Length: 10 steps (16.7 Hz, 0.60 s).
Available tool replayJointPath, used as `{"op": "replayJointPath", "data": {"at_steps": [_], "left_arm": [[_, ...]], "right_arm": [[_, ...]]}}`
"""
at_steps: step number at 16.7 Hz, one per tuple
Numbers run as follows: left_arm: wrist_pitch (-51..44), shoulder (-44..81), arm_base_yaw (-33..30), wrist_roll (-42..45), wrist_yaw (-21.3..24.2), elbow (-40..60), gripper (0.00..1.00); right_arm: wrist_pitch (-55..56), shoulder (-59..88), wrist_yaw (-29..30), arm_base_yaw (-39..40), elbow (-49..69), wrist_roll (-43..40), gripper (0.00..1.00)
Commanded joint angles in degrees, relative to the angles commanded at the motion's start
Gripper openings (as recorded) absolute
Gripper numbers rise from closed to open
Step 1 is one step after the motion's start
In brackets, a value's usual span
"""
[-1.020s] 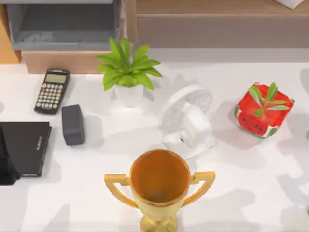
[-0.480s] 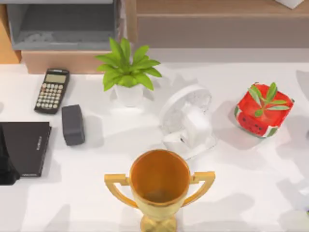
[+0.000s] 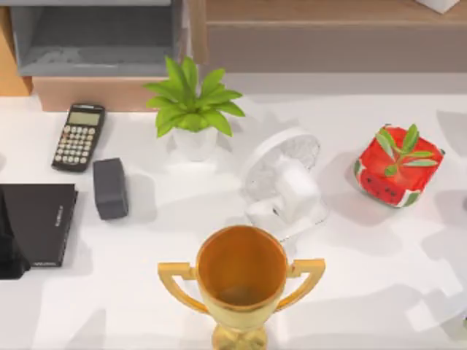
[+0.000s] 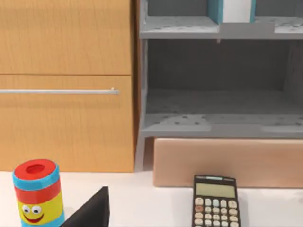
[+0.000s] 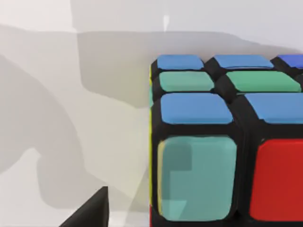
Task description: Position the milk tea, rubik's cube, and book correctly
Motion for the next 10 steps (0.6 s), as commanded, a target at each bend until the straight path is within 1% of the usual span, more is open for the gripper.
{"op": "replayJointPath", "data": {"at_steps": [4, 10], "left_arm": [[0.0, 0.0, 0.0, 0.0, 0.0, 0.0, 1.0], [0.0, 0.0, 0.0, 0.0, 0.0, 0.0, 1.0]], "right_arm": [[0.07, 0.04, 0.0, 0.0, -0.06, 0.0, 1.0], [0.07, 0.04, 0.0, 0.0, -0.06, 0.0, 0.55]]}}
